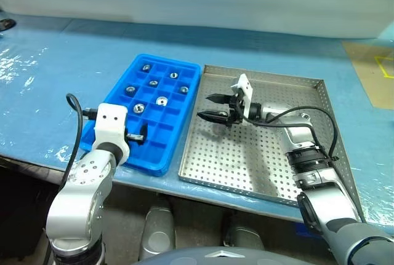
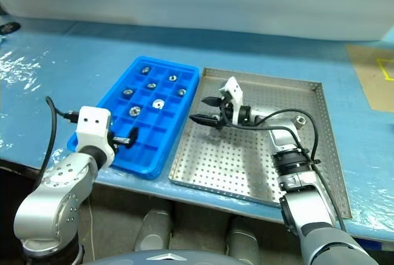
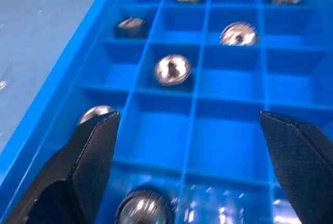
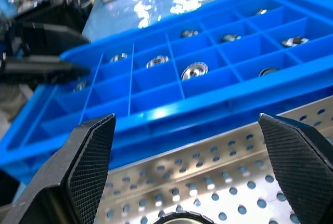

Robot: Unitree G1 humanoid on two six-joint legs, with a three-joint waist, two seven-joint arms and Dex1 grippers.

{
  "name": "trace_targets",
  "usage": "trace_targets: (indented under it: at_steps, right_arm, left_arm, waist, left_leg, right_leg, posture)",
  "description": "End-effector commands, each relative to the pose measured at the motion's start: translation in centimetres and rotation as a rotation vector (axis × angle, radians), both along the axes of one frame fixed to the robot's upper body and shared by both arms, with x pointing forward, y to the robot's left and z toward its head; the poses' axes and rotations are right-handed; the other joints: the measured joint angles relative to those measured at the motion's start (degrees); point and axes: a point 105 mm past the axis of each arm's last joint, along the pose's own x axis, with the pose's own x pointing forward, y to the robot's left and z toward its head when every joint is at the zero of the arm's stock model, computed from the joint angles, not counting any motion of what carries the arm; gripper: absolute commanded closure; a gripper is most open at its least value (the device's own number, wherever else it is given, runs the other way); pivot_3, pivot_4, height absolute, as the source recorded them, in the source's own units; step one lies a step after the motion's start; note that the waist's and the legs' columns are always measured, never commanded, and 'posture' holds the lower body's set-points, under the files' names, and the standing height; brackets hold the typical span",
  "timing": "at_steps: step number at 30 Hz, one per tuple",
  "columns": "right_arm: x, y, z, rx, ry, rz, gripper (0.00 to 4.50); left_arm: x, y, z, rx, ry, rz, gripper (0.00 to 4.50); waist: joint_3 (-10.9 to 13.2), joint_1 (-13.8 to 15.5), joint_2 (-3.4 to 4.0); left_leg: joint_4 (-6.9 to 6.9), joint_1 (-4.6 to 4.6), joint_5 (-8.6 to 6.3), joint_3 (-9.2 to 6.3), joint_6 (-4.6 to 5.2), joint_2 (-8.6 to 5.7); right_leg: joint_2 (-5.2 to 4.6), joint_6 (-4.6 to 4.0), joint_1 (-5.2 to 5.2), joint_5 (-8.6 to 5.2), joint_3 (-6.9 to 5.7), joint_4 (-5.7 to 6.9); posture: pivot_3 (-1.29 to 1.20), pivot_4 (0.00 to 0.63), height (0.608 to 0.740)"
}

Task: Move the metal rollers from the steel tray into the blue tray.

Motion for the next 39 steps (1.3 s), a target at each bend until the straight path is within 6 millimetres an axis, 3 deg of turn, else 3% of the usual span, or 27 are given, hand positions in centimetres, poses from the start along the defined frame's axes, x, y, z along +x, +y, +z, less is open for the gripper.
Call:
trace_targets:
  at_steps: [1,5,11,15,19,25,30,35,39]
  right_arm:
    - [-0.1,-0.3,4.0,0.113,-0.058,-0.018,0.00]
    - [-0.3,-0.9,5.6,0.203,-0.034,-0.063,0.00]
    - [-0.6,-1.5,9.6,0.425,-0.006,-0.119,0.00]
    - [-1.2,-1.5,10.9,0.489,-0.001,-0.136,0.00]
    - [-1.6,-1.5,11.2,0.504,0.003,-0.152,0.00]
    - [-2.3,-1.3,10.5,0.476,0.004,-0.174,0.00]
    - [-2.6,-0.9,10.2,0.464,-0.002,-0.175,0.00]
    - [-2.5,-0.6,10.1,0.460,-0.005,-0.165,0.00]
    - [-2.6,0.0,10.2,0.458,-0.008,-0.148,0.00]
  left_arm:
    - [0.5,-2.4,1.4,-0.070,-0.081,-0.146,0.01]
    - [1.0,-4.5,1.6,-0.139,-0.097,-0.299,0.01]
    - [1.9,-6.7,1.0,-0.138,-0.119,-0.485,0.01]
    - [2.6,-7.9,1.1,-0.087,-0.192,-0.585,0.01]
    - [3.7,-8.6,1.5,-0.061,-0.269,-0.643,0.01]
    - [4.6,-10.0,3.1,-0.254,-0.300,-0.701,0.01]
    - [3.8,-11.8,3.3,-0.350,-0.262,-0.814,0.01]
    - [3.1,-13.2,3.3,-0.344,-0.269,-0.928,0.01]
    - [4.0,-13.3,3.9,-0.209,-0.372,-0.947,0.01]
  waist:
    - [0.00,-0.13,0.00]
    - [-0.01,-0.46,0.01]
    - [-0.01,-2.15,0.02]
    - [-0.02,-3.21,0.03]
    - [-0.02,-4.48,0.04]
    - [-0.03,-5.14,0.04]
    - [-0.02,-6.37,0.03]
    - [-0.02,-6.50,0.04]
    - [-0.02,-6.43,0.04]
  left_leg:
    - [0.00,0.00,0.01,0.00,-0.01,0.01]
    - [-0.01,0.03,0.05,0.02,-0.08,0.03]
    - [-0.06,0.08,0.19,0.05,-0.31,0.00]
    - [-0.07,0.09,0.21,0.07,-0.34,-0.02]
    - [-0.13,0.17,0.24,0.10,-0.39,-0.02]
    - [-0.12,0.21,0.26,0.18,-0.42,-0.07]
    - [-0.11,0.24,0.26,0.20,-0.42,-0.07]
    - [-0.14,0.36,0.29,0.23,-0.47,-0.05]
    - [-0.12,0.37,0.30,0.24,-0.48,-0.07]
  right_leg:
    - [0.01,0.00,-0.02,0.00,0.00,0.02]
    - [0.03,0.00,-0.04,0.00,0.05,0.07]
    - [0.09,0.02,-0.10,0.01,0.15,0.12]
    - [0.10,0.03,-0.11,0.02,0.16,0.14]
    - [0.13,0.04,-0.11,0.03,0.22,0.15]
    - [0.12,0.05,-0.10,0.04,0.28,0.20]
    - [0.12,0.05,-0.10,0.04,0.32,0.25]
    - [0.13,0.04,-0.09,0.03,0.38,0.33]
    - [0.13,0.04,-0.08,0.03,0.39,0.37]
  posture:
    - [0.28,0.150,0.740]
    - [0.22,0.150,0.740]
    - [0.14,0.150,0.740]
    - [0.11,0.150,0.740]
    - [0.03,0.150,0.740]
    - [-0.03,0.150,0.740]
    - [-0.04,0.150,0.740]
    - [-0.03,0.150,0.740]
    - [-0.04,0.150,0.740]
